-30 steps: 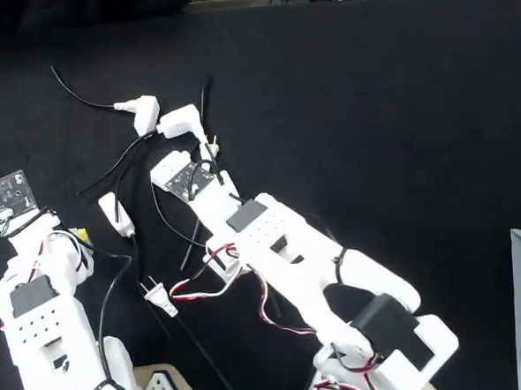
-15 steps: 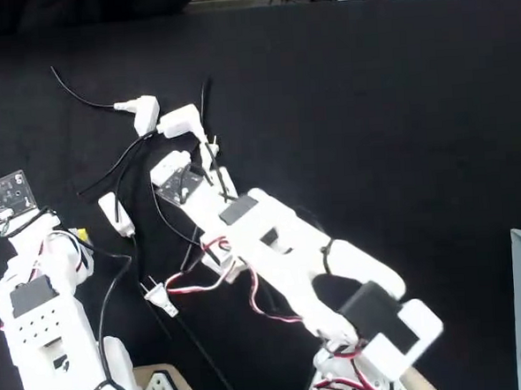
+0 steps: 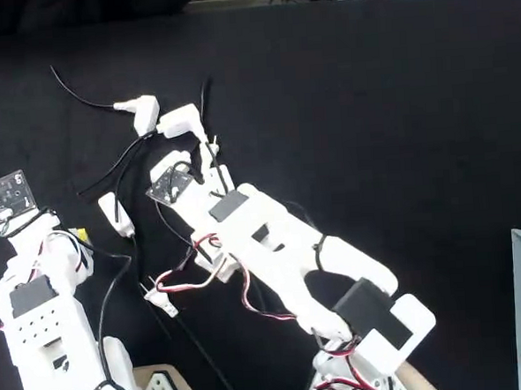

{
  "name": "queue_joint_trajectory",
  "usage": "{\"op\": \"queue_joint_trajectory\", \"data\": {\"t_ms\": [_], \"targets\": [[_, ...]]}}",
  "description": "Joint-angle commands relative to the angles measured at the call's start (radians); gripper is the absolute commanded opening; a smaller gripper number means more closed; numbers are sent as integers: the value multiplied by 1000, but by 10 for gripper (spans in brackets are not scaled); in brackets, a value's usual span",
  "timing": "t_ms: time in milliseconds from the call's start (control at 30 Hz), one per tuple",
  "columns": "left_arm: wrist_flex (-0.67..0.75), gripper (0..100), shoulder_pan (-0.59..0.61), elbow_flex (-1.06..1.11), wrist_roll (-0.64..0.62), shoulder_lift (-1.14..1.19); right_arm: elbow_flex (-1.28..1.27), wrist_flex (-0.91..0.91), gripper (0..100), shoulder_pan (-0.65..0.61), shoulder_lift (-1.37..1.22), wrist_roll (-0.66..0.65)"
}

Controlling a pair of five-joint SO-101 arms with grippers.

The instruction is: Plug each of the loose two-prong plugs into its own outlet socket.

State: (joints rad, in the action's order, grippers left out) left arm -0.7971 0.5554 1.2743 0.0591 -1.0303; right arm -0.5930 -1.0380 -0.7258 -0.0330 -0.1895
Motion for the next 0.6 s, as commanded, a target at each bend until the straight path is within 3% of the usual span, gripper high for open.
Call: {"op": "queue_joint_trajectory", "data": {"t_ms": [0, 200, 567], "targets": [[20, 195, 2, -2, -3, -15, 48, -15, 87, -15, 15, 2], [20, 195, 2, -2, -3, -15, 130, -143, 152, -15, 13, 2], [20, 195, 2, -2, -3, -15, 145, -89, 152, -15, -111, -3]]}}
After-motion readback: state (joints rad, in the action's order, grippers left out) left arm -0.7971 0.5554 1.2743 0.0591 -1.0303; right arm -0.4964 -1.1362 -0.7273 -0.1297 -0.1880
